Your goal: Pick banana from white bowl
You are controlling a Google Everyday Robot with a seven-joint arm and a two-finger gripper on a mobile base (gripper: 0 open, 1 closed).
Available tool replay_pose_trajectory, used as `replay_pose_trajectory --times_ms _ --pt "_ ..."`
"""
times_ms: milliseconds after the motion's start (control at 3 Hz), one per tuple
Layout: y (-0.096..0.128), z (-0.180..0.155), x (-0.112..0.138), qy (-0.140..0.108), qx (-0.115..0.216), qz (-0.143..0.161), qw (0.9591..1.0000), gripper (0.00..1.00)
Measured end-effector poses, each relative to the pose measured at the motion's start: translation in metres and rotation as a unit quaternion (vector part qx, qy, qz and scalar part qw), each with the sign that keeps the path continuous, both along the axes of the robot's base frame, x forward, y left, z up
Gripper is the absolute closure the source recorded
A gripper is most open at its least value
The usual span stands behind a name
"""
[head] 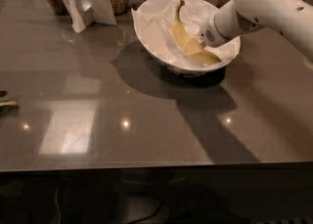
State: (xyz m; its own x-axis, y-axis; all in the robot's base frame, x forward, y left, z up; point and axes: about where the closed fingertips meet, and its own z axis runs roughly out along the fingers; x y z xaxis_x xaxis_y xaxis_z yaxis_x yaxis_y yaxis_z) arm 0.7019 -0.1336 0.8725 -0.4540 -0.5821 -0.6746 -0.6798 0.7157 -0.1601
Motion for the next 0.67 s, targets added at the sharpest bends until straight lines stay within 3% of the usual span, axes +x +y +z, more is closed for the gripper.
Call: replay_pose_trajectory --times_ms 333,667 --pt "-0.001 0.021 -0.003 -0.021 -0.001 0.008 0.9997 1.0" --pt "0.002 0.044 -0.005 -0.03 -0.007 0.037 0.9988 1.0"
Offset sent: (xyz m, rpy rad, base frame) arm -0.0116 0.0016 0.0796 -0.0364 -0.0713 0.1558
